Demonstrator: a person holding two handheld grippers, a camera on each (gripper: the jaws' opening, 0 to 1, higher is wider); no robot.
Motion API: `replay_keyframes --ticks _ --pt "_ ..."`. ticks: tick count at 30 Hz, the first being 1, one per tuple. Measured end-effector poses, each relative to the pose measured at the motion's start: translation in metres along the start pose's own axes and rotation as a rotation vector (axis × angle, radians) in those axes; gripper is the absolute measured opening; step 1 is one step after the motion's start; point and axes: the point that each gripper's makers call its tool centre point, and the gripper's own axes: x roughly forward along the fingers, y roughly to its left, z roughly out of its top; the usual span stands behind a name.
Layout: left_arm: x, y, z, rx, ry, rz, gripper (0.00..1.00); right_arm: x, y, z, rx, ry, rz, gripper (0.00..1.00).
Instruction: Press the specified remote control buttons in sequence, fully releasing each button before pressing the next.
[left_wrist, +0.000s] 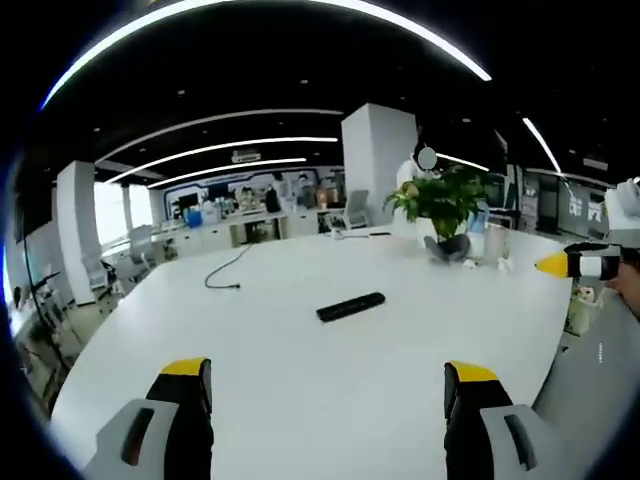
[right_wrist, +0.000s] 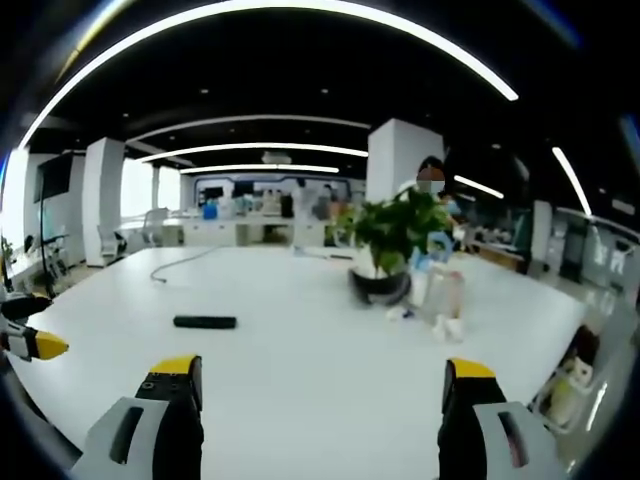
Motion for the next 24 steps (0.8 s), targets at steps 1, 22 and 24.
replay_keyframes --ticks 1,22,24 --pt "-0.003 0.001 0.002 0.008 0.006 0.006 1.00 0.000 0.000 0.000 0.000 0.002 0.001 0.99" --pt "-0.020 0.020 -0.019 0.034 -0.019 0.127 0.99 0.004 0.005 -0.006 0.000 0.029 0.026 0.99" --pt "-0.020 0.021 -0.020 0.021 -0.018 0.131 0.99 0.004 0.005 -0.006 0.000 0.030 0.028 0.98"
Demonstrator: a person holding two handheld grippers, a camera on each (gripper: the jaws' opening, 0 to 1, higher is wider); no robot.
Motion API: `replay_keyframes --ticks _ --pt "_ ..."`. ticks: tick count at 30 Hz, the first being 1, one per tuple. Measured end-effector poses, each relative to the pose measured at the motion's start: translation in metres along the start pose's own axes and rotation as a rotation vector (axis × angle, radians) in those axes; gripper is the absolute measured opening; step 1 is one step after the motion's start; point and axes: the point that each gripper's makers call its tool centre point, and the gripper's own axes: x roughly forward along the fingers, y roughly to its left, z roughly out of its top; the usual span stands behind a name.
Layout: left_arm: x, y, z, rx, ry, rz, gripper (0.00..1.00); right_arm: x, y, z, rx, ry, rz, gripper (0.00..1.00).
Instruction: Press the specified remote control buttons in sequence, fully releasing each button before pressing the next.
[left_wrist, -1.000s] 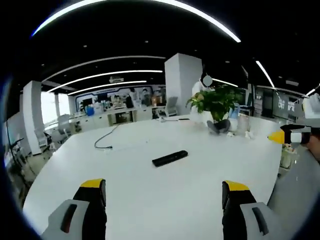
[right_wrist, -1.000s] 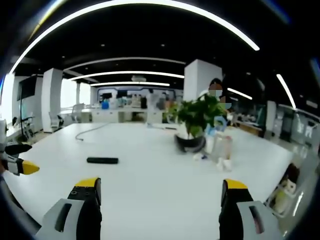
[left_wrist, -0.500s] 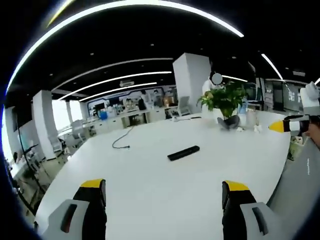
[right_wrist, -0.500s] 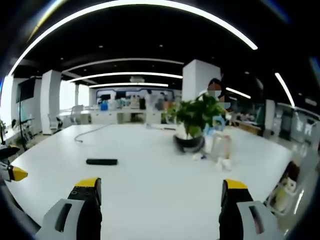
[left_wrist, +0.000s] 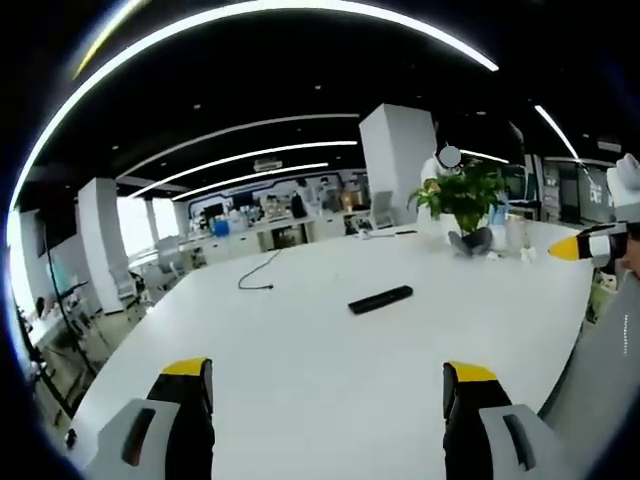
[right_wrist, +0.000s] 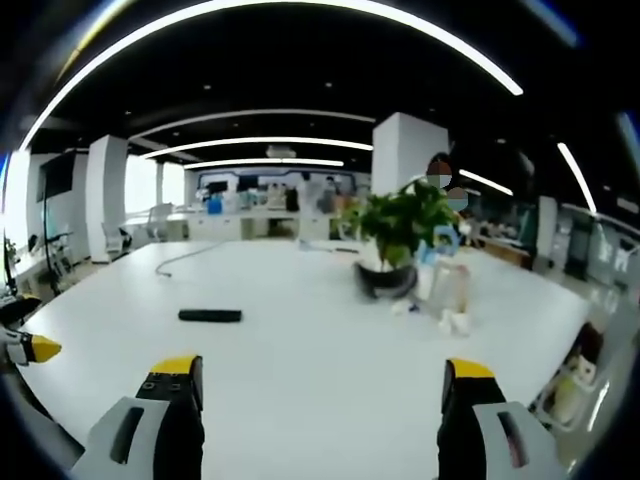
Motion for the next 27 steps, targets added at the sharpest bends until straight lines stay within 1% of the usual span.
replay_keyframes --ticks 3,5,8,20,24,27 --pt "-0.0002 -0.0005 0.0003 0.013 -0.002 0.003 0.99 -0.0004 -0.0006 0.0008 0.007 -0.004 -0.002 0.98" --pt "0.0002 -0.0014 0.0006 0.013 -0.004 -0.001 0.99 -0.0003 -0.0011 0.0006 0.007 -0.003 -0.003 0.98" --pt "0.0007 -0.0033 -0.0015 0.012 0.008 -0.010 1.00 -0.0005 -0.0017 0.0007 0.005 -0.005 -0.006 0.98" --pt "0.0007 -0.0043 -0.0012 0.023 0.006 -0.012 1.00 -0.0004 -0.0008 0.0001 0.008 -0.003 0.003 0.98" --pt "0.0007 -0.0045 -0.0006 0.018 0.003 -0.013 1.00 -0.0008 -0.0005 0.0017 0.011 -0.009 0.004 0.98" --pt "0.0011 -0.0039 -0.0041 0.000 0.021 -0.014 1.00 -0.0006 -0.0005 0.0009 0.008 -0.006 0.003 0.98"
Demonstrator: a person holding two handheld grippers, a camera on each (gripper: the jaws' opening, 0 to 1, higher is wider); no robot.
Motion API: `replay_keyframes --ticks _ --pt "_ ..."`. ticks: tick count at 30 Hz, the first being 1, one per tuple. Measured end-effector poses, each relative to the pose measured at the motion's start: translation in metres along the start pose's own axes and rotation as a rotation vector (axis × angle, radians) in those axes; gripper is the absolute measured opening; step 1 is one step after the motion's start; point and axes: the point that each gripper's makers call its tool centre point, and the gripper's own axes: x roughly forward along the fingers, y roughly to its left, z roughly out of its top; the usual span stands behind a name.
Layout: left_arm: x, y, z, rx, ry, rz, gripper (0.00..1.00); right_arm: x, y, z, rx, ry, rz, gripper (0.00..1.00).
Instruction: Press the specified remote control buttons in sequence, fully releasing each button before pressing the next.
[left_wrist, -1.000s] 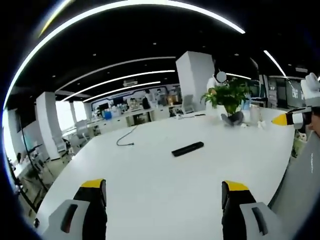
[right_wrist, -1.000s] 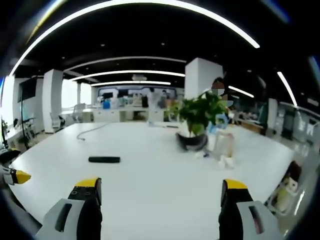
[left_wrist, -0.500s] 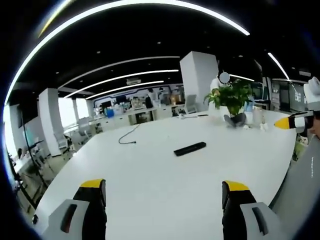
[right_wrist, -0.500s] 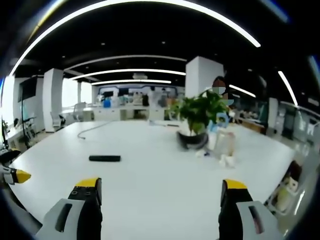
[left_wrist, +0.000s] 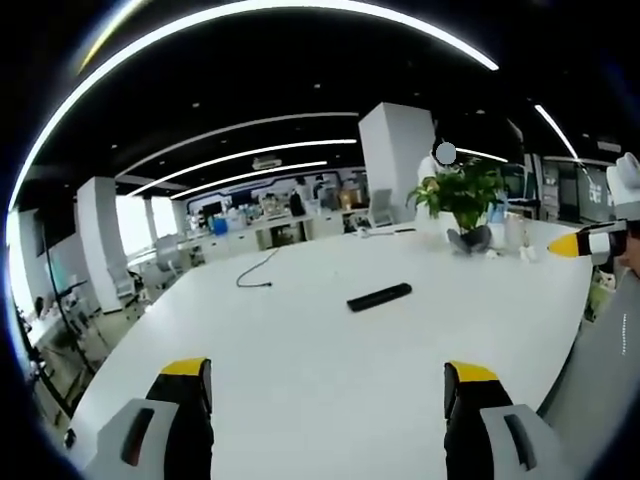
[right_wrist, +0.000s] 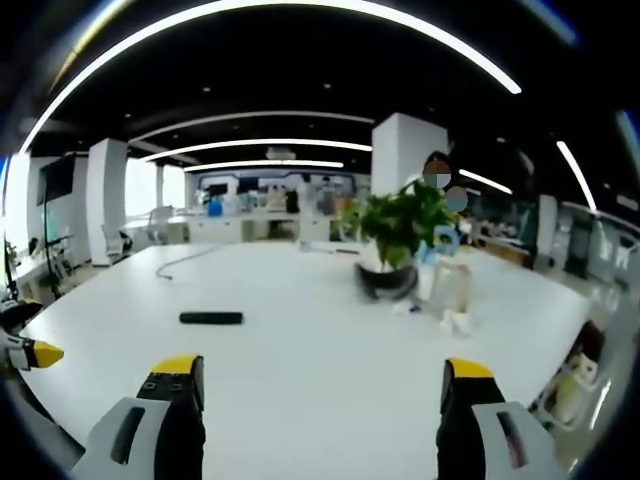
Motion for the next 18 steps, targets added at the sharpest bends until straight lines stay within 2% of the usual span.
replay_keyframes --ticks 7,18 --pt "0.0001 0.0018 -0.0028 -0.040 0.015 0.008 1.00 0.0003 0.0003 -0.0007 -0.001 0.003 0.001 0.98" --pt "0.0005 0.0024 -0.0048 -0.038 0.030 0.009 1.00 0.0007 0.0013 -0.0009 -0.002 0.005 0.005 0.97"
